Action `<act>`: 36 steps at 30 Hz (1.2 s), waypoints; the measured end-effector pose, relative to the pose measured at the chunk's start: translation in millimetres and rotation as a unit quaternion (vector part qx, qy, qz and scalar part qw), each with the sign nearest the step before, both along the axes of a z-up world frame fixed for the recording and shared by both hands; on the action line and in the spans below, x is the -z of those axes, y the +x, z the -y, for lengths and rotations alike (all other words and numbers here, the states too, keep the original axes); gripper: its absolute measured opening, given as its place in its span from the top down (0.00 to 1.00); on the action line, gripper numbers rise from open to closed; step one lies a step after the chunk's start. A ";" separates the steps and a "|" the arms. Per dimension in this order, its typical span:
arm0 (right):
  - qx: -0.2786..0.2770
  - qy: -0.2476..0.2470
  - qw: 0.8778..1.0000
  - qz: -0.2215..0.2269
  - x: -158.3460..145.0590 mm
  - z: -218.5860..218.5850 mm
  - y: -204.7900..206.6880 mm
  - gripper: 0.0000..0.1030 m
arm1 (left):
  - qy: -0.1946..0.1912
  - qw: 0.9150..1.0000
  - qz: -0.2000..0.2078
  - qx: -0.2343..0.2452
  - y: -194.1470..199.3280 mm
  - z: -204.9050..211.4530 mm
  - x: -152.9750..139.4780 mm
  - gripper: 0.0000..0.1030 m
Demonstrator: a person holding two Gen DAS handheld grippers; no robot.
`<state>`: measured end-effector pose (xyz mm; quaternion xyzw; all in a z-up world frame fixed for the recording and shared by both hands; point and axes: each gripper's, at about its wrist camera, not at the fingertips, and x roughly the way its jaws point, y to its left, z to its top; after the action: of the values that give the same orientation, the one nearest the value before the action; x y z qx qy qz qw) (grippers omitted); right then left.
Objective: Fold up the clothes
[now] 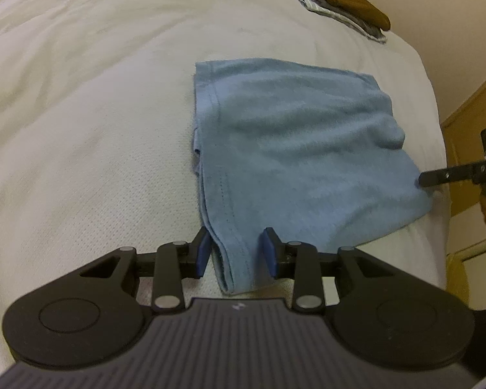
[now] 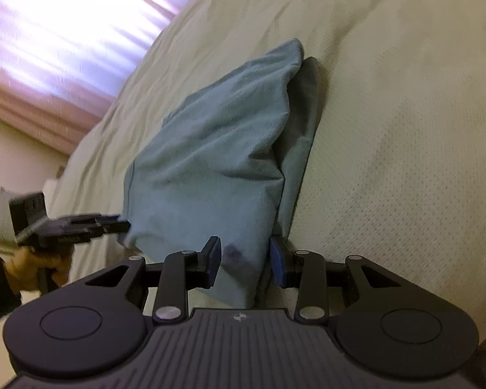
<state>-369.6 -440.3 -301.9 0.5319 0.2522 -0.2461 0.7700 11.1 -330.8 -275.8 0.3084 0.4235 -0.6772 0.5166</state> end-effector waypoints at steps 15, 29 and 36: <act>0.008 0.010 1.000 -0.022 -6.4 -28.4 1.9 0.97 | 0.001 0.999 0.026 0.029 -1.8 -2.4 1.7 0.94; -0.026 0.017 1.000 -0.002 0.5 -27.2 9.8 0.93 | -0.013 0.999 0.007 0.032 1.2 -14.7 0.0 0.97; -0.058 0.021 0.998 -0.031 -3.5 -20.1 1.1 0.98 | -0.010 0.997 0.026 0.068 7.0 -18.3 -1.0 0.99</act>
<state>-368.4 -420.2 -298.3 0.5248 0.3117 -0.2125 0.7631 18.2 -312.6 -274.8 0.3485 0.3818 -0.7065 0.4833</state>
